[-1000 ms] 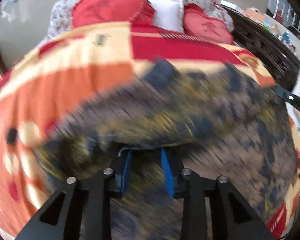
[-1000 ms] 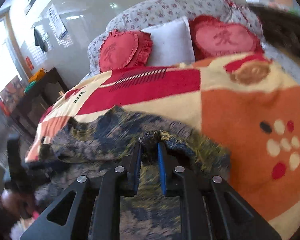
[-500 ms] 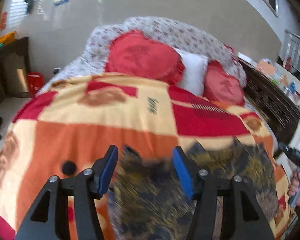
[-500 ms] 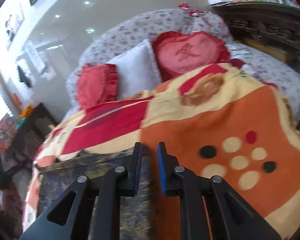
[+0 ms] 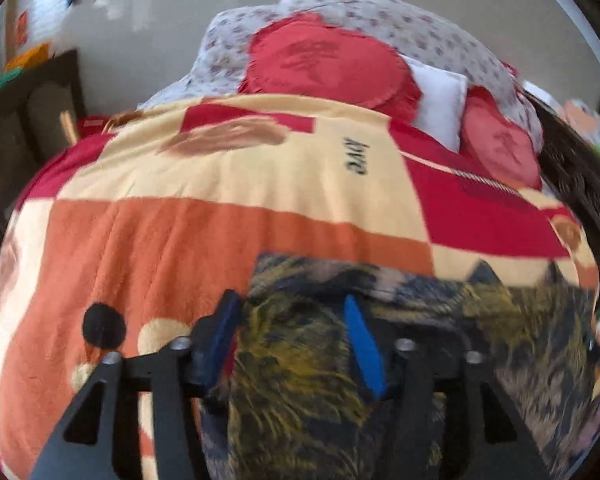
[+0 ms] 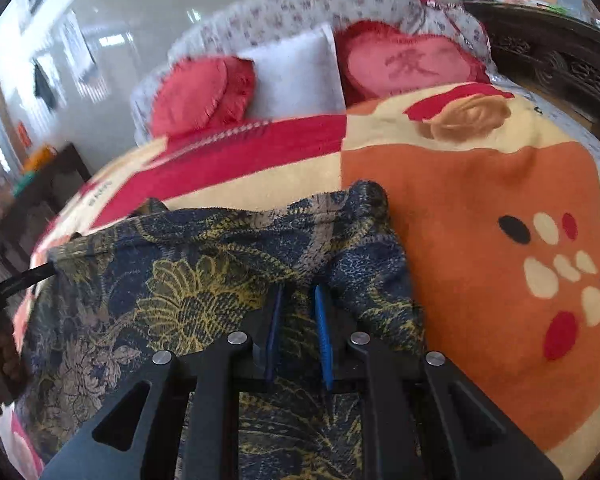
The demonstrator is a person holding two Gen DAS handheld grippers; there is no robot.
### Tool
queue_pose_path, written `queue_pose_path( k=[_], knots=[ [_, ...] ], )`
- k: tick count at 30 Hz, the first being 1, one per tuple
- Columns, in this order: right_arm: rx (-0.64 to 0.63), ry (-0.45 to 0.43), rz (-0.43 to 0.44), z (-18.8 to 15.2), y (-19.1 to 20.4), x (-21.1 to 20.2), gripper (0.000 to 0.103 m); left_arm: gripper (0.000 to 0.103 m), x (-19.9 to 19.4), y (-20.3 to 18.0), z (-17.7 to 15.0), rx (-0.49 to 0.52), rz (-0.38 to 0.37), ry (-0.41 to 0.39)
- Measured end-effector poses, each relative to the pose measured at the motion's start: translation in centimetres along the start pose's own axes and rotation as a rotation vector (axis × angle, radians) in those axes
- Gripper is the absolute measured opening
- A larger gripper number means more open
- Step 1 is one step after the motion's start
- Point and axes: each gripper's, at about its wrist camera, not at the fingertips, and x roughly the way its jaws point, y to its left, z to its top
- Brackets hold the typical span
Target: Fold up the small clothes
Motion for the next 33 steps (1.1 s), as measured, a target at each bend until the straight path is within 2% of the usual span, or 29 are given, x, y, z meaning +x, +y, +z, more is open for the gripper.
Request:
queue_pose_path(
  k=[1, 4, 5, 7, 8, 10, 12, 14, 16, 18, 20, 23, 26, 28, 30, 33],
  knots=[
    [0.004, -0.01, 0.003, -0.3, -0.1, 0.0, 0.0, 0.075, 0.3, 0.5, 0.0, -0.029, -0.012, 0.003],
    [-0.017, -0.015, -0.016, -0.5, 0.2, 0.0, 0.0, 0.081, 0.6, 2.0, -0.2, -0.106, -0.048, 0.022],
    [-0.022, -0.017, -0.02, -0.6, 0.2, 0.0, 0.0, 0.08, 0.4, 2.1, -0.1, -0.109, -0.048, 0.028],
    [-0.03, -0.017, -0.026, -0.5, 0.4, 0.0, 0.0, 0.066, -0.9, 2.0, 0.0, -0.09, -0.023, 0.034],
    [-0.034, -0.015, -0.03, -0.5, 0.5, 0.0, 0.0, 0.064, -1.9, 1.8, -0.1, -0.078, -0.022, 0.027],
    [-0.034, 0.0, -0.033, -0.3, 0.7, 0.0, 0.0, 0.064, -4.4, 1.7, -0.4, -0.065, -0.037, -0.002],
    [-0.046, 0.075, -0.074, 0.8, 1.3, -0.3, 0.0, 0.065, -8.2, 1.5, -1.2, -0.045, -0.071, -0.045],
    [-0.034, 0.111, -0.112, 1.4, 2.1, -1.6, 0.0, 0.067, -11.6, 1.0, -3.0, -0.021, -0.111, -0.065],
    [-0.064, 0.085, -0.098, 0.8, 4.2, -4.5, 0.0, 0.071, -13.9, 0.4, -5.2, 0.003, -0.146, -0.061],
    [-0.115, 0.071, -0.056, -0.8, 6.7, -6.9, 0.0, 0.071, -15.7, -0.6, -8.9, 0.03, -0.193, -0.037],
    [-0.198, 0.096, -0.015, -3.6, 9.7, -8.6, 0.0, 0.071, -16.9, -1.6, -12.7, 0.033, -0.222, -0.003],
    [-0.296, 0.123, 0.003, -7.6, 12.4, -9.6, 0.0, 0.071, -17.8, -2.5, -17.1, 0.033, -0.279, 0.012],
    [-0.338, 0.189, -0.019, -10.6, 12.4, -8.0, 0.0, 0.071, -16.0, -2.6, -20.0, 0.001, -0.257, 0.09],
    [-0.316, 0.163, 0.017, -11.7, 11.3, -7.6, 0.0, 0.07, -14.6, -1.7, -21.2, -0.025, -0.227, 0.129],
    [-0.251, 0.164, 0.081, -11.4, 10.1, -7.8, 0.0, 0.07, -15.0, -0.8, -21.7, -0.053, -0.271, 0.097],
    [-0.221, 0.164, 0.11, -11.5, 9.4, -7.9, 0.0, 0.07, -16.3, 0.4, -22.8, -0.134, -0.294, 0.101]
  ],
)
